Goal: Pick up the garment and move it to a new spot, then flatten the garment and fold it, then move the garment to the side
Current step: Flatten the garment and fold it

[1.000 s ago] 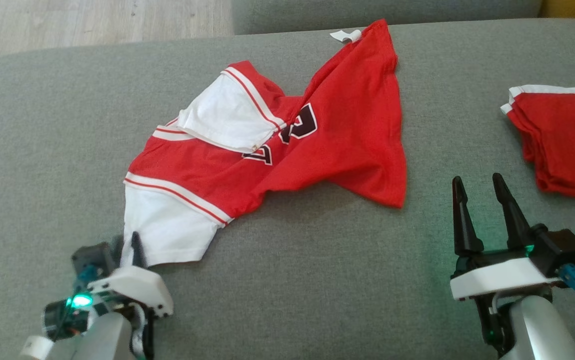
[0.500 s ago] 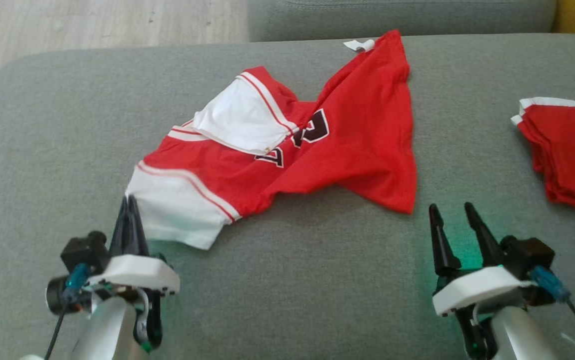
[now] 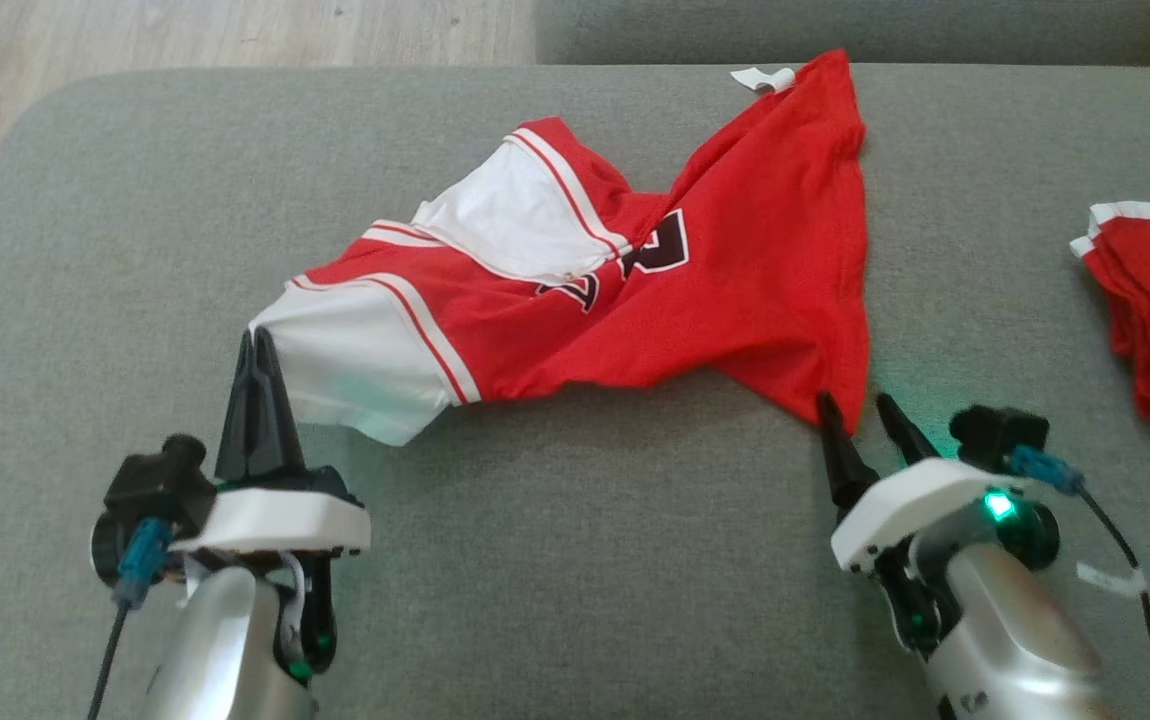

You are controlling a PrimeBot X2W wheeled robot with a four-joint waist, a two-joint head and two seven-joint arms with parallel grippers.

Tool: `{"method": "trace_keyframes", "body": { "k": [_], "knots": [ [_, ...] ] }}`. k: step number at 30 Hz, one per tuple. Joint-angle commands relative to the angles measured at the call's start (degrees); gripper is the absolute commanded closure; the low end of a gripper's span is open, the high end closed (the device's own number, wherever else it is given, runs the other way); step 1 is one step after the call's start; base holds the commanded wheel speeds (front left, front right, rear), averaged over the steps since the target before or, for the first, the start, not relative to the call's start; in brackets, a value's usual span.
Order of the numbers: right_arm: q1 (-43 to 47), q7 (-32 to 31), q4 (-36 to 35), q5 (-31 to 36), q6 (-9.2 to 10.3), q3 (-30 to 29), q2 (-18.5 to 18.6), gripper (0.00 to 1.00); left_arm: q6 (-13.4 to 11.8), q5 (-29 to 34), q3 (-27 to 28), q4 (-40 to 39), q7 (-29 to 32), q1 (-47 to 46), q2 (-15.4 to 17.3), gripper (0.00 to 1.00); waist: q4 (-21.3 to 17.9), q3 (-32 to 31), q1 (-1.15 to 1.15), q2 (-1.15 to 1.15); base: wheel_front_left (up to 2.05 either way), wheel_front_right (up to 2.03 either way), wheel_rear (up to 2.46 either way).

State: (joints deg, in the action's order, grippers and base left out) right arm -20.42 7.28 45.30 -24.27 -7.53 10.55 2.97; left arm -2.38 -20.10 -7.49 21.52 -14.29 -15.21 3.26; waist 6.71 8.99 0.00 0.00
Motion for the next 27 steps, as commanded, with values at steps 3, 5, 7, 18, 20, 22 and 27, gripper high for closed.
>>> {"method": "trace_keyframes", "body": {
  "k": [3,5,7,18,20,22,27],
  "knots": [
    [-2.28,-0.14,2.23,-1.33,0.04,3.78,-0.09,0.0,0.27,0.73,2.18,-2.3,-0.7,-0.21,0.56,1.0,0.25,0.13,0.0,0.0,0.0,0.0,0.0],
    [-2.82,-0.03,3.77,-1.99,0.04,5.02,-0.09,0.0,0.35,0.95,2.36,-2.34,-0.7,-0.07,0.45,1.0,0.23,0.08,0.0,0.0,0.0,0.0,0.0],
    [-3.25,0.1,5.09,-2.32,0.04,6.33,-0.09,0.44,0.38,1.13,2.63,-2.28,-0.7,0.03,0.37,1.0,0.11,-0.02,0.0,0.0,0.0,0.0,0.0],
    [-4.83,4.55,3.56,-4.05,0.04,9.51,-0.09,1.0,0.86,1.36,5.56,-2.76,-0.71,-0.04,0.38,1.0,-2.67,-1.92,0.0,0.0,0.0,0.0,0.0],
    [-5.47,5.42,1.83,-3.18,0.04,8.31,-0.09,1.0,1.45,0.8,6.48,-3.46,-0.71,-0.54,0.5,1.0,-3.39,-2.45,0.0,0.0,0.0,0.0,0.0],
    [-6.25,5.98,-0.61,-1.65,0.04,6.72,0.07,1.0,2.25,0.18,7.25,-4.58,-0.71,-1.27,0.74,1.0,-4.15,-3.08,0.0,0.0,0.0,0.0,0.0],
    [-8.01,5.08,-10.67,1.3,0.04,4.99,3.25,1.0,3.54,-2.88,9.46,-7.69,-0.43,-3.88,1.23,1.0,-5.96,-4.87,0.0,0.0,0.0,0.0,0.0]
  ]
}}
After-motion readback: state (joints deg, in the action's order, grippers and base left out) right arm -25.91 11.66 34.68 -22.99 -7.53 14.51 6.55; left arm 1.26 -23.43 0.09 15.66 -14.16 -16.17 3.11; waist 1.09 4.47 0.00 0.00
